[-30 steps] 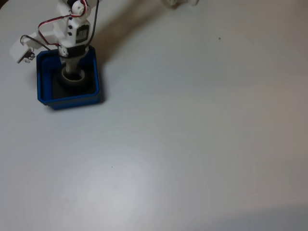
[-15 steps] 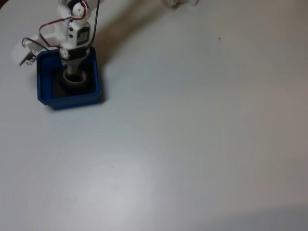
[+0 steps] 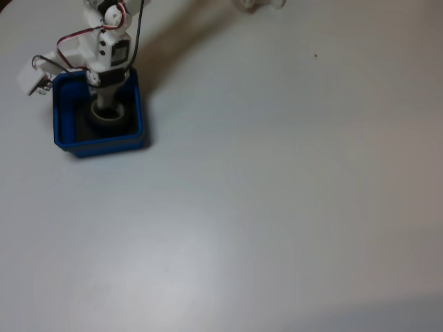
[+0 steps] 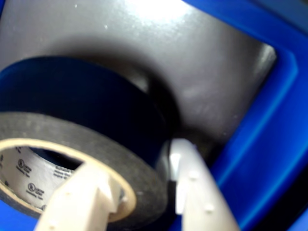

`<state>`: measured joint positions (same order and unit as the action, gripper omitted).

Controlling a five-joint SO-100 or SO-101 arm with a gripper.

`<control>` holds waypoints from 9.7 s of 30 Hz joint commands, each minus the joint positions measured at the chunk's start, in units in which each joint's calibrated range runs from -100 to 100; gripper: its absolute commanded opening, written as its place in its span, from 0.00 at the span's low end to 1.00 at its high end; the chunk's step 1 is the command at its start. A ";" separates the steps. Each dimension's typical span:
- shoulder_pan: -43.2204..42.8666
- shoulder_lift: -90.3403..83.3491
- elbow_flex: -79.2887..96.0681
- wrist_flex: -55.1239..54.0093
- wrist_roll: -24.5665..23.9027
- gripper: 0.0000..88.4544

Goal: Pick the black tape roll and drop it in the blue box

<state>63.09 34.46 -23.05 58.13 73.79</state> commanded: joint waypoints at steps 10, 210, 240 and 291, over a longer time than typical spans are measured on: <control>-0.12 0.99 -3.73 -0.95 0.28 0.01; -60.89 -133.63 121.25 -23.64 17.19 0.02; -61.08 -133.88 121.79 -37.67 16.40 0.02; -60.89 -133.29 123.05 -45.75 16.84 0.02</control>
<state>2.23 -95.43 99.10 13.63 90.32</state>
